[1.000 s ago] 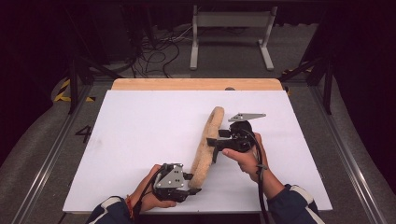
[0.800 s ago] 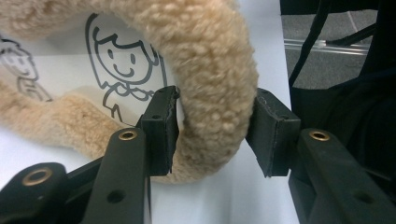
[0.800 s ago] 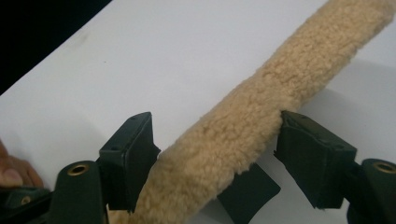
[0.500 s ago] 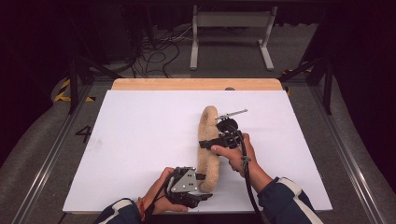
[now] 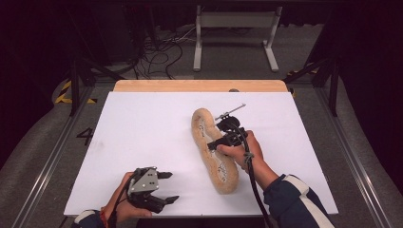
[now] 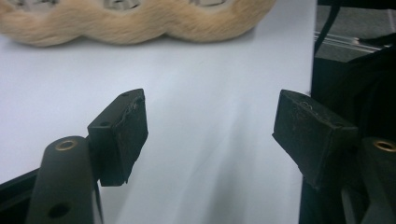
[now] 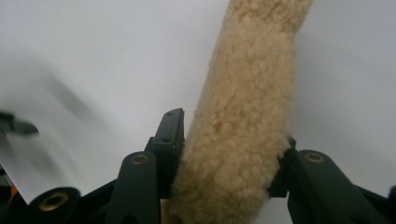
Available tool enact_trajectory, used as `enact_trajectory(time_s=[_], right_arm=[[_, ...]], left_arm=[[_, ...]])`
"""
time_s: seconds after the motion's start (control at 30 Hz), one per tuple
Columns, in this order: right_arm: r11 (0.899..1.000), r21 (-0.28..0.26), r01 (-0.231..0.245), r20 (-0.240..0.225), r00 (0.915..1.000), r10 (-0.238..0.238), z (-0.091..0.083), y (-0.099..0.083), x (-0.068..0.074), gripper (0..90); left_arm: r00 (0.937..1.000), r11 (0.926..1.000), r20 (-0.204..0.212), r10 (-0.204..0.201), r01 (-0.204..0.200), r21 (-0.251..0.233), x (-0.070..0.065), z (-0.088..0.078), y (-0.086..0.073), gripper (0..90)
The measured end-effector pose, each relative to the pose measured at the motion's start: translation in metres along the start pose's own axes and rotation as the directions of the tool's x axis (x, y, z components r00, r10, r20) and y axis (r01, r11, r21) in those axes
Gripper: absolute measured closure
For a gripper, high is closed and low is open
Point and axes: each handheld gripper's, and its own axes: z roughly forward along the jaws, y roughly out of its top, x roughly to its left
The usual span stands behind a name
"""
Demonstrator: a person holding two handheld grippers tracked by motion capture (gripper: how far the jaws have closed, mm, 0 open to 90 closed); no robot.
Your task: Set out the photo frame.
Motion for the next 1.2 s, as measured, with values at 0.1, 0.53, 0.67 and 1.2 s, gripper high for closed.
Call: enact_trajectory(time_s=[0.1, 0.53, 0.67, 1.2], right_arm=[[0.999, 0.018, 0.044, -0.004, 0.9990, -0.044, 0.000, 0.004, -0.001, 60.0], [0.941, 0.036, 0.336, -0.083, 0.9395, -0.332, -0.016, 0.015, 0.017, 64.9], [0.904, 0.058, 0.423, -0.132, 0.9010, -0.413, -0.015, 0.013, 0.020, 64.9], [0.891, 0.020, 0.454, -0.100, 0.8875, -0.450, -0.017, 0.007, 0.014, 41.3]], left_arm=[[0.9989, 0.9996, -0.038, -0.026, 0.025, -0.015, 0.008, -0.012, -0.009, 26.0], [0.9882, 0.9935, -0.104, -0.112, 0.109, -0.034, 0.034, -0.021, -0.017, 25.8], [0.9826, 0.9904, -0.126, -0.137, 0.133, -0.036, 0.043, -0.016, -0.015, 25.4], [0.9584, 0.9734, -0.173, -0.228, 0.219, -0.066, 0.101, 0.028, 0.014, 20.3]])
